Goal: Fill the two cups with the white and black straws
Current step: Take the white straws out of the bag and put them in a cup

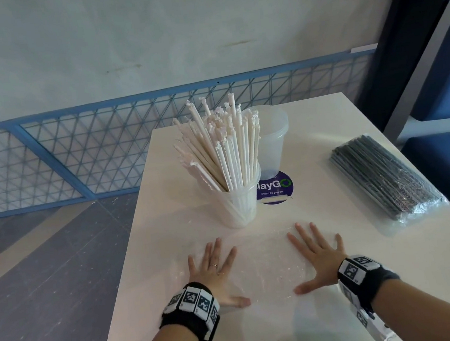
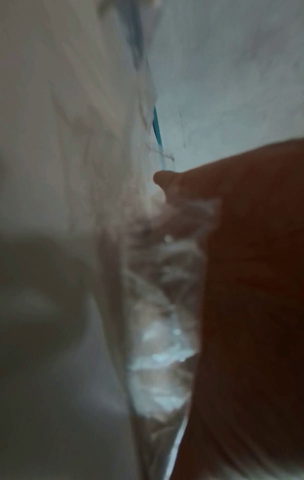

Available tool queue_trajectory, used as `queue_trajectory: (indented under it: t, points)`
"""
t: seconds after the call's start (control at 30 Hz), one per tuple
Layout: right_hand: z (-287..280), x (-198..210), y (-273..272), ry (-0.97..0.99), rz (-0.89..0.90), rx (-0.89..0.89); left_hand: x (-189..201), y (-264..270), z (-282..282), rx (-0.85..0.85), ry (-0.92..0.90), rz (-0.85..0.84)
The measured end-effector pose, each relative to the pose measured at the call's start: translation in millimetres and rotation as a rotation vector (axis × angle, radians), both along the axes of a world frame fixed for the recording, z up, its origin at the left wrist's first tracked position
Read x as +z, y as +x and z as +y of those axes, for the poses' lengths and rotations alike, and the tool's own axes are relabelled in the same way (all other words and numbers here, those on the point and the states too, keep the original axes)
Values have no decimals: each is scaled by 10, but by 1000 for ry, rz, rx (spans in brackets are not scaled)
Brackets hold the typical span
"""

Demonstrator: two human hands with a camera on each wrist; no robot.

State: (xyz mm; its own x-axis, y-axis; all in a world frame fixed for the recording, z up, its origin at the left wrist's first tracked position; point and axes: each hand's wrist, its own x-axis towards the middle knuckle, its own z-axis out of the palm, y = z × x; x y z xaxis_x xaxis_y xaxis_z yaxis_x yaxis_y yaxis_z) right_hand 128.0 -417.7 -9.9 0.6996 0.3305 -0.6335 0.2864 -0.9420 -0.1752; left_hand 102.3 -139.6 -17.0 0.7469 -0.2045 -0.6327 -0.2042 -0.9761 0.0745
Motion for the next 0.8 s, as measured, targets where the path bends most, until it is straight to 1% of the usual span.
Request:
queue_trajectory:
  t: [0.13,0.17,0.2,0.23,0.3,0.33,0.37,0.4,0.43,0.47,0.5,0.57,0.63,0.7,0.77,0.8]
  points:
    - [19,96,-29,0,1,-17,127,-1,-40,-4,40,-34]
    - [36,152,-32,6,-14,-27,214,11,-56,1,35,-77]
    - [57,230,-30,18,-36,-38,330,33,-56,17,9,-154]
    - [81,344,-30,37,-63,-45,471,59,-42,62,-46,-261]
    - [117,660,-20,95,-123,-53,826,132,31,235,-245,-468]
    - [134,854,-11,147,-147,-71,1038,182,81,327,-372,-519]
    - [151,1061,9,229,-168,-106,1233,247,151,407,-497,-530]
    - [170,1259,49,340,-195,-148,1393,327,235,463,-607,-511]
    - [190,1432,109,460,-231,-183,1524,428,323,491,-676,-471]
    - [216,1569,188,565,-273,-212,1673,510,365,492,-700,-429]
    - [253,1670,281,642,-318,-233,1785,610,402,483,-672,-394]
    - [361,1765,499,705,-387,-259,1903,820,409,438,-601,-354]
    - [497,1752,724,707,-409,-282,1896,1009,380,384,-549,-313]
    - [639,1675,902,752,-374,-304,1804,1154,331,355,-529,-231]
    - [775,1583,997,870,-319,-331,1680,1229,281,395,-593,-168]
    - [839,1534,1030,936,-304,-345,1626,1259,259,434,-674,-157]
